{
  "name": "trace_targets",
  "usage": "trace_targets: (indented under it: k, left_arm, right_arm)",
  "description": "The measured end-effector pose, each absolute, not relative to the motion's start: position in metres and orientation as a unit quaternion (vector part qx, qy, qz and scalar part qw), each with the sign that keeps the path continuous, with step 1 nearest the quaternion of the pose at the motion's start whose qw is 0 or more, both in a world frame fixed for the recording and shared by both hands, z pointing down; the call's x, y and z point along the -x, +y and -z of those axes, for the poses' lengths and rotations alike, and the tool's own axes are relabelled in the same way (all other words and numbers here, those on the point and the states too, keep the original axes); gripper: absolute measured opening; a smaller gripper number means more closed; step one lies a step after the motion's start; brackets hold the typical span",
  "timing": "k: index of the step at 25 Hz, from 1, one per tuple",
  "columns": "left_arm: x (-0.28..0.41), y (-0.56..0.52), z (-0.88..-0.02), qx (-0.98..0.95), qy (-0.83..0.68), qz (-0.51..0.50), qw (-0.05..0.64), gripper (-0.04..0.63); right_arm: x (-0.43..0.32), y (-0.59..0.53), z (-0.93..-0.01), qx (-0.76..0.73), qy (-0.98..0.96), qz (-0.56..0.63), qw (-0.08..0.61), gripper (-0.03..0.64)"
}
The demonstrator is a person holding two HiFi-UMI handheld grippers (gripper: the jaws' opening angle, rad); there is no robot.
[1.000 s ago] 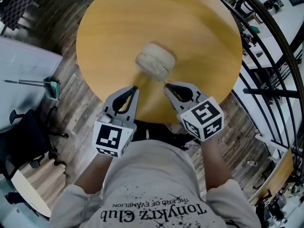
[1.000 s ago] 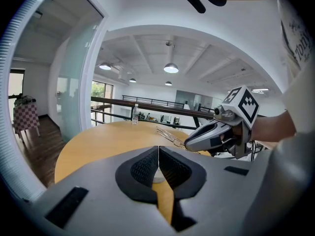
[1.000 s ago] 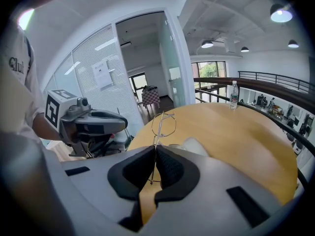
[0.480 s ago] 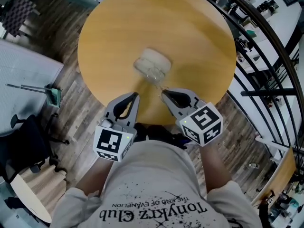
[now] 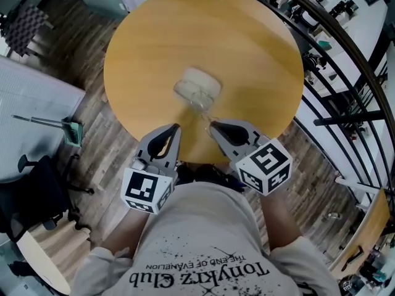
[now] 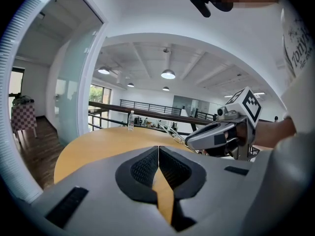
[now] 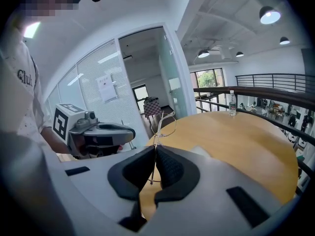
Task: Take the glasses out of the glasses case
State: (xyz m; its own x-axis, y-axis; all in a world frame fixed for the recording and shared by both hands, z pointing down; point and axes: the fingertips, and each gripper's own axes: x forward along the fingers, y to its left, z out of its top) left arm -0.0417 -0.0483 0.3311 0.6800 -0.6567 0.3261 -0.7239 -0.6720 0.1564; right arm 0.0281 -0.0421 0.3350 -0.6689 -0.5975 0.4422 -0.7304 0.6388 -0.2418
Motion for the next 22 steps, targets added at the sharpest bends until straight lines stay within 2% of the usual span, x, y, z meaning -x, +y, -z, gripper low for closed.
trace_targets:
  k: [22]
  left_arm:
    - [0.039,-0.054,-0.306,-0.909,-0.38,-0.088,0.149,0.025]
  right_arm:
    - [-0.03,-0.033,-0.307,-0.391,-0.888,-0.207,0.123,0.034]
